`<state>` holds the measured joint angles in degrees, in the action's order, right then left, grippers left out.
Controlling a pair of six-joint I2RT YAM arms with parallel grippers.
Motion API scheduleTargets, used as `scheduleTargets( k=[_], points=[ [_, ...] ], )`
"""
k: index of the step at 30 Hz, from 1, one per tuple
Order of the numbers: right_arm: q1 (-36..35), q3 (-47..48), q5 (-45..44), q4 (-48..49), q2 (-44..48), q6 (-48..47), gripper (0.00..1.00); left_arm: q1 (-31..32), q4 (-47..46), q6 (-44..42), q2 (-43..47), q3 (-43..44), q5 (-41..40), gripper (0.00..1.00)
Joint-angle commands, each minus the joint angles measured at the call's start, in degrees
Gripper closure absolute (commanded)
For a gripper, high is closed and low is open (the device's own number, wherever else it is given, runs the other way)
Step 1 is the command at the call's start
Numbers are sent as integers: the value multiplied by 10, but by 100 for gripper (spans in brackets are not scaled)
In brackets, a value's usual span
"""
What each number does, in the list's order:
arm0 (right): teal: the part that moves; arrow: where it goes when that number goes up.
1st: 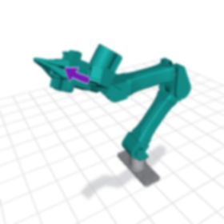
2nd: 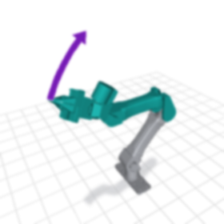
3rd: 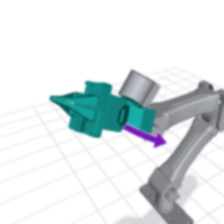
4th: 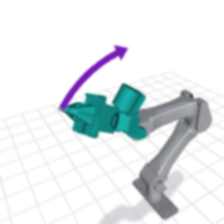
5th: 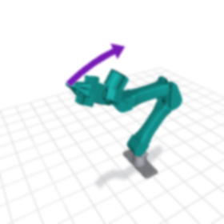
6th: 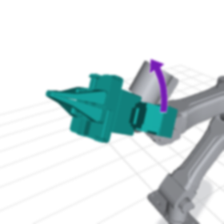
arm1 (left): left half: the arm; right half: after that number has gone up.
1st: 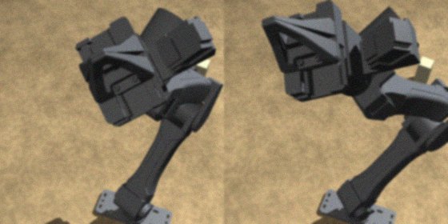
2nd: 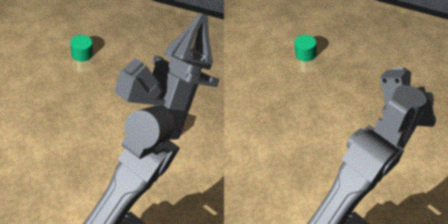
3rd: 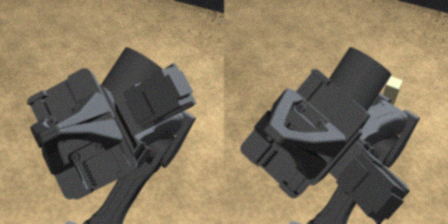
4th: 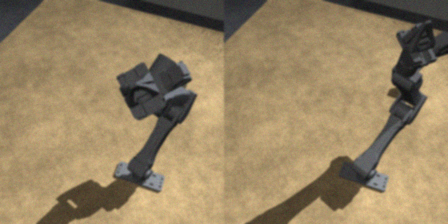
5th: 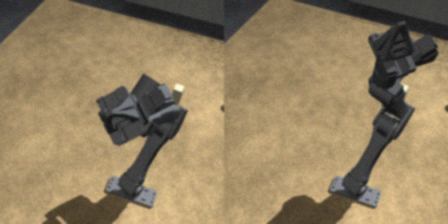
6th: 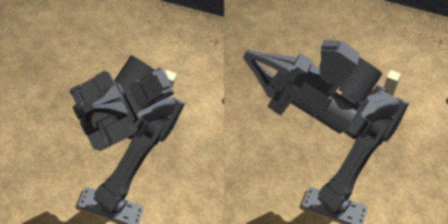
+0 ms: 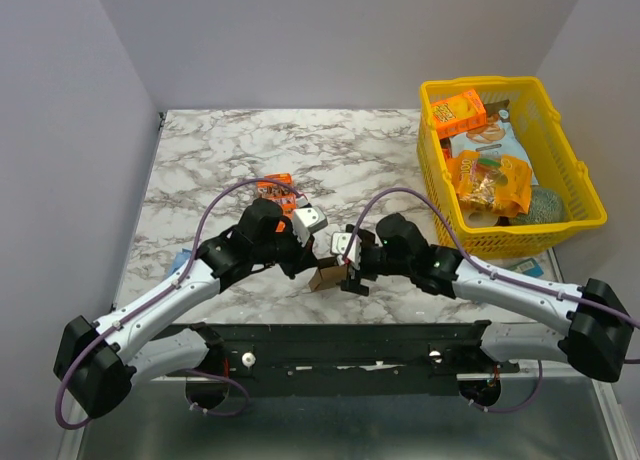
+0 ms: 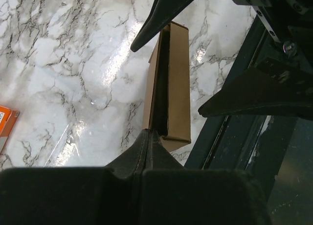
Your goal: Fold the paper box
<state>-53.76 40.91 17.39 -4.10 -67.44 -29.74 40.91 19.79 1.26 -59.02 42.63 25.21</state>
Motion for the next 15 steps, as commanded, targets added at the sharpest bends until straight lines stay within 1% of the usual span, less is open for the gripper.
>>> scheduleTargets(
  k=[1, 5, 8, 9, 11, 12, 15],
  points=[
    [-9, 22, 19, -25, -16, -13, 4, 2, -9, -9, 17, -4, 14, 100],
    [-10, 24, 22, -42, -29, -8, 8, 2, -11, -8, 23, -5, 19, 100],
    [-11, 28, 27, -50, -31, 0, 16, 2, -12, -9, 24, -4, 18, 100],
    [-12, 30, 28, -52, -31, 2, 24, 1, -12, -9, 24, -5, 19, 100],
    [-12, 34, 29, -59, -33, 6, 34, 2, -12, -8, 24, -5, 19, 100],
    [-12, 36, 30, -64, -33, 8, 41, 1, -13, -8, 24, -5, 18, 100],
    [-14, 44, 33, -77, -38, 16, 51, 2, -15, -6, 24, -5, 15, 100]
  ],
)
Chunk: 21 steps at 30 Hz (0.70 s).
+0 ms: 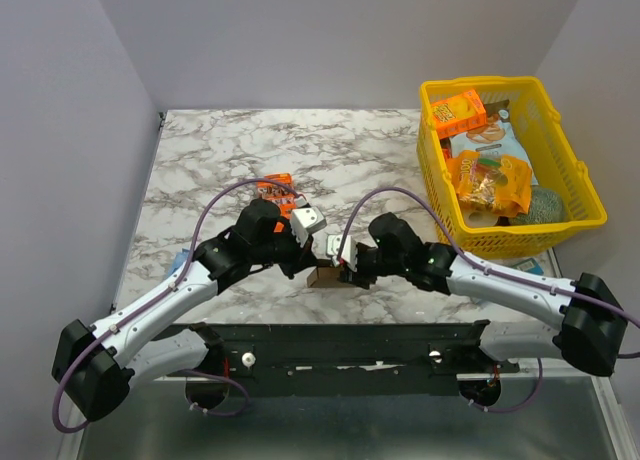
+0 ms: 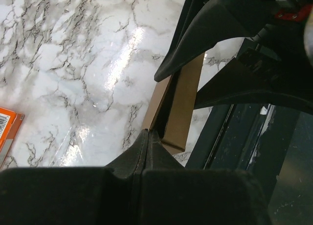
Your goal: Fold the paper box
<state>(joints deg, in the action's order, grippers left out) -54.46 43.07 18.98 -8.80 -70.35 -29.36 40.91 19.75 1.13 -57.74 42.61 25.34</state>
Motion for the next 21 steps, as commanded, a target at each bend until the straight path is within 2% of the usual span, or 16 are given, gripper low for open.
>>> scheduleTargets(
  k=[1, 6, 8, 9, 10, 13, 16, 21],
  points=[
    [-9, 25, 17, -37, -12, 15, 52, 2, -16, -3, 12, -6, 11, 100],
    [-24, 38, -11, -52, -32, 65, 61, 2, -18, 10, 9, -3, -15, 100],
    [-27, 44, -38, -61, -41, 86, 64, 2, -17, 15, 7, -1, -36, 90],
    [-27, 47, -45, -65, -47, 106, 66, 2, -16, 18, 7, 0, -45, 71],
    [-26, 46, -50, -65, -50, 116, 66, 2, -17, 21, 7, 0, -54, 60],
    [-27, 43, -77, -72, -52, 144, 66, 2, -13, 26, 10, 0, -84, 36],
    [-26, 42, -100, -87, -53, 163, 65, 2, -9, 24, 19, -1, -102, 26],
    [-26, 34, -115, -94, -49, 177, 64, 2, -4, 13, 26, -5, -69, 22]
  ],
)
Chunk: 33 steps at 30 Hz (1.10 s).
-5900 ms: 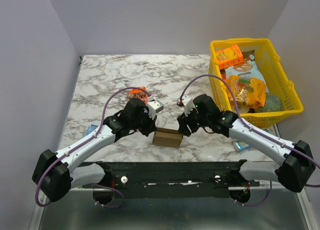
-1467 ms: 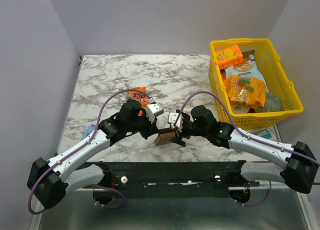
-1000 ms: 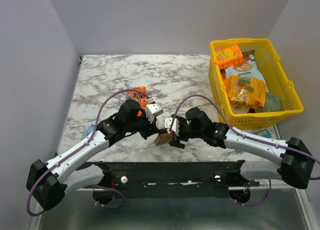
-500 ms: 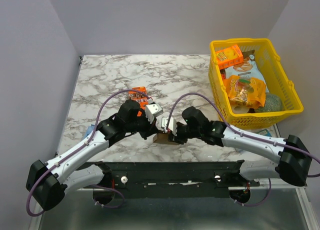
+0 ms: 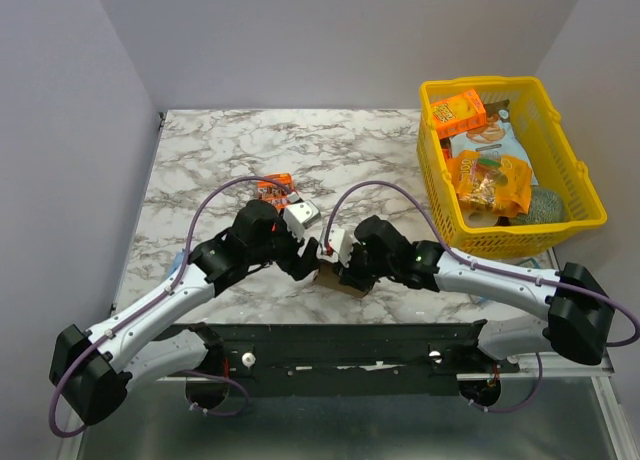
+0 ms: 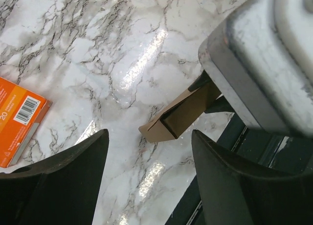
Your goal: Fold the paper box
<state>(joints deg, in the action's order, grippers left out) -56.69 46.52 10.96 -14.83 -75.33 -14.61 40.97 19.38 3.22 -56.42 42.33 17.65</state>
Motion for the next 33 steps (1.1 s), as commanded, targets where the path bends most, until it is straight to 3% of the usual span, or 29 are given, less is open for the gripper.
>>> scheduleTargets(
  k=[1, 9, 13, 15, 18, 19, 25, 33],
  points=[
    [-4, -1, -37, -35, 1, 30, 64, 2, 1, -10, 12, -2, 24, 22],
    [-1, -7, -88, -48, 33, 57, 64, -2, -6, -2, 39, -14, -30, 19],
    [11, -21, -82, -43, 59, 65, 64, -12, -52, 11, 92, -42, -32, 6],
    [15, -27, -70, -40, 67, 59, 64, -22, -77, 13, 96, -49, -4, 5],
    [16, -34, -49, -34, 84, 47, 64, -41, -96, 7, 51, -35, 61, 13],
    [17, -35, -45, -34, 88, 45, 64, -41, -98, 4, 38, -29, 69, 21],
    [21, -43, -38, -34, 107, 40, 64, -42, -115, -16, -36, 2, 102, 46],
    [24, -39, -29, -34, 94, 39, 64, -42, -142, -2, -62, 6, 133, 50]
  ],
)
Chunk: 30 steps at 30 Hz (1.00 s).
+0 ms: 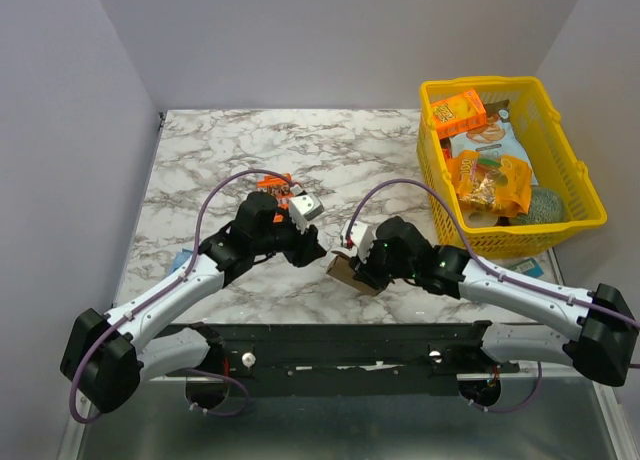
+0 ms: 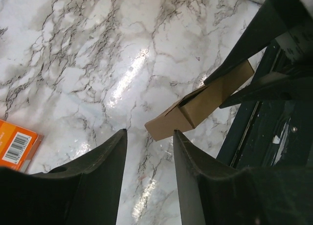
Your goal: Fold the paper box
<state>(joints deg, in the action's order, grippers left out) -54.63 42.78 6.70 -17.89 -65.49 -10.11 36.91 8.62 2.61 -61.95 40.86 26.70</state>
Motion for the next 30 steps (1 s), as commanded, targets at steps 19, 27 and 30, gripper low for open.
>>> scheduleTargets(
  k=[19, 27, 30],
  points=[
    [3, 6, 26, -6, -23, -13, 64, 22, -39, 6, -65, 39, 67, 53],
    [2, 7, 25, -7, -24, -14, 64, 34, -19, -8, -85, 46, 65, 62],
    [3, 7, 24, -7, -24, -14, 64, 39, -11, -12, -95, 50, 75, 63]
  ],
)
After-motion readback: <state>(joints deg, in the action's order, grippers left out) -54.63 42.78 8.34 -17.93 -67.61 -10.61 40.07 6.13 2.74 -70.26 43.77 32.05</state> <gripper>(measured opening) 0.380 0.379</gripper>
